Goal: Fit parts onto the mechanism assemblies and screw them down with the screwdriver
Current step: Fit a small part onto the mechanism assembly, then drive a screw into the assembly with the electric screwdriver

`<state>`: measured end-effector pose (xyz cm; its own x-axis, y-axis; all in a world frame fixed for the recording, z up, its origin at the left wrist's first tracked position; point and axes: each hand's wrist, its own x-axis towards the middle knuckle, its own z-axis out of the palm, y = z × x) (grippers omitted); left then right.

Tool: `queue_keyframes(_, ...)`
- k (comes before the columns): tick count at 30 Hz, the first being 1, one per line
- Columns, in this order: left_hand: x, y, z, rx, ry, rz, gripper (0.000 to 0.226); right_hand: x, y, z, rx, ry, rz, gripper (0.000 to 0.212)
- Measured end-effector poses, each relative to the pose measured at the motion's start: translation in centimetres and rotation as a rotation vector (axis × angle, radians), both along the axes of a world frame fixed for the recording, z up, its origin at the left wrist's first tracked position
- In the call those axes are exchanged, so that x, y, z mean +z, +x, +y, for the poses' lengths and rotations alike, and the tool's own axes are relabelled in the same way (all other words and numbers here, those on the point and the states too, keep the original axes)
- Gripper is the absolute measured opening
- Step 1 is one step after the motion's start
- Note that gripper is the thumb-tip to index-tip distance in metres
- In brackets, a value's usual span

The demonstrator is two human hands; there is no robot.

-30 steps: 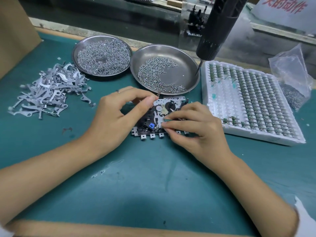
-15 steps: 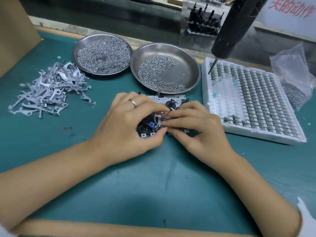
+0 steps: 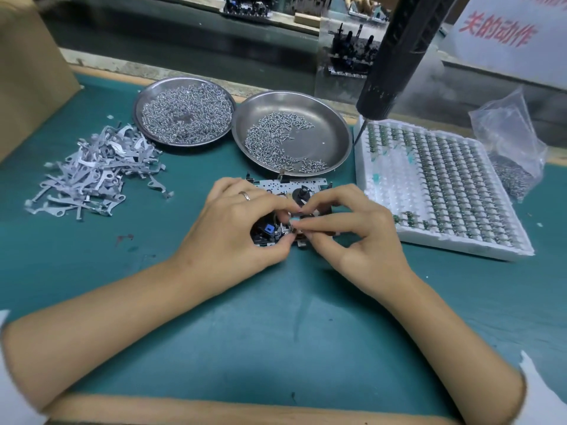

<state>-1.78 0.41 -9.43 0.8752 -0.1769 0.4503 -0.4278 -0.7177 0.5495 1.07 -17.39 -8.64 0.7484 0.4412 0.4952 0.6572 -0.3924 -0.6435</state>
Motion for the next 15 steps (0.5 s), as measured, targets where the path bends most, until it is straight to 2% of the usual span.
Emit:
queue_keyframes(4,0.0,0.1,0.2,-0.013,-0.054,0.049,0.023,2.5,0.8,-0.1,-0.3,0.312,-0.157,0.032)
queue_keyframes(7,0.0,0.1,0.2,-0.023,-0.072,0.058,0.023,6.3,3.0,0.2,-0.36,0.489,-0.135,0.053)
queue_keyframes(10,0.0,0.2,0.2,-0.022,-0.088,0.059,0.023,10.0,5.1,1.7,-0.277,0.456,-0.102,0.079)
queue_keyframes(15,-0.4,0.3,0.3,-0.046,-0.126,0.046,0.025,12.0,6.1,4.5,-0.25,0.493,-0.103,0.076)
